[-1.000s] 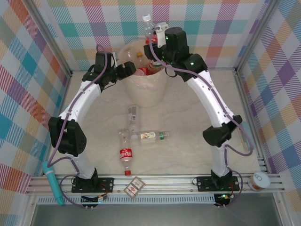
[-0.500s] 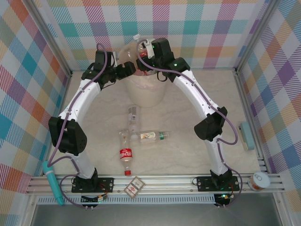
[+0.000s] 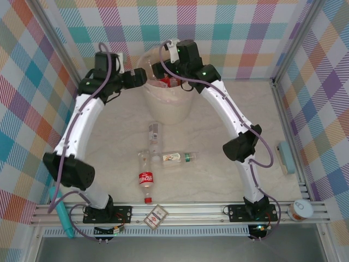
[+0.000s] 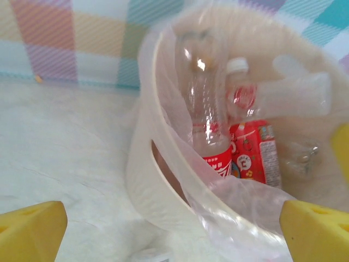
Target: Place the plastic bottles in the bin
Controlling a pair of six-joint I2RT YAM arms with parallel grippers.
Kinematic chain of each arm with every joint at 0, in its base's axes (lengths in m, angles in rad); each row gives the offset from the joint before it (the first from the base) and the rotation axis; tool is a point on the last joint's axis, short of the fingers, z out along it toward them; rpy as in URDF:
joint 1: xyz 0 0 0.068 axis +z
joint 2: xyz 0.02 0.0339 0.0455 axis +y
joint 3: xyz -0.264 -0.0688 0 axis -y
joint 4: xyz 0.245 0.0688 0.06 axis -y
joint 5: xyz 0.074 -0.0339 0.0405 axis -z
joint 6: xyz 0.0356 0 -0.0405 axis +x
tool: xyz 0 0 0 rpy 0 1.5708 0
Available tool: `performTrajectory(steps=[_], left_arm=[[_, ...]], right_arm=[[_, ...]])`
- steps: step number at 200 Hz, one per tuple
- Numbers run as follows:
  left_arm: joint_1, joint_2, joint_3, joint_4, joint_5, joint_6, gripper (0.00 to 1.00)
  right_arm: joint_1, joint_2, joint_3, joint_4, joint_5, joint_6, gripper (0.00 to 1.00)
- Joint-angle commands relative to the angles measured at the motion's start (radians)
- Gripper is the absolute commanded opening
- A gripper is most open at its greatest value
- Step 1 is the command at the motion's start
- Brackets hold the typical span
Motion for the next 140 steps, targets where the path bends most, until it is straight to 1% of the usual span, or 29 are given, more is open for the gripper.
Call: performTrajectory(steps=[1, 17, 22, 35, 49, 59, 67, 91, 115, 125, 140], left_arm=[[0.015, -0.17, -0.018, -0.051, -0.128, 0.071, 1.0], [0.015, -0.256, -0.1, -0.093, -0.126, 0.039, 1.0], [0.013, -0.288, -0.149, -0.102, -0.117, 0.018, 1.0], [0.008, -0.362, -0.268, -0.128, -0.061, -0.036, 1.0], [-0.018, -0.416, -0.388, -0.173, -0.031, -0.081, 1.0], [-0.039, -0.454, -0.465, -0.207, -0.03, -0.111, 1.0], [-0.055, -0.485, -0.531, -0.221, -0.024, -0.139, 0.99], [-0.091, -0.549, -0.716, -0.221, 0.022, -0.22, 0.94], [-0.131, -0.568, -0.874, -0.173, 0.134, -0.312, 0.91], [-0.142, -0.571, -0.933, -0.138, 0.19, -0.327, 0.91], [-0.152, -0.563, -0.996, -0.116, 0.246, -0.334, 0.91]], right_arm=[[-0.011, -0.071, 0.023, 0.001, -0.008, 0.032, 0.99], [-0.02, -0.1, 0.021, -0.028, -0.013, 0.068, 0.99], [-0.021, -0.111, 0.018, -0.038, -0.013, 0.079, 0.99], [-0.027, -0.151, -0.003, -0.063, -0.013, 0.106, 0.99], [-0.034, -0.207, -0.05, -0.088, -0.012, 0.137, 0.99], [-0.038, -0.254, -0.099, -0.099, -0.014, 0.155, 0.99], [-0.039, -0.298, -0.153, -0.1, -0.013, 0.163, 0.99], [-0.046, -0.441, -0.354, -0.077, -0.007, 0.179, 0.99], [-0.052, -0.592, -0.571, -0.04, 0.023, 0.202, 0.99], [-0.059, -0.652, -0.659, -0.028, 0.038, 0.214, 0.99], [-0.072, -0.737, -0.783, -0.013, 0.053, 0.238, 0.99]])
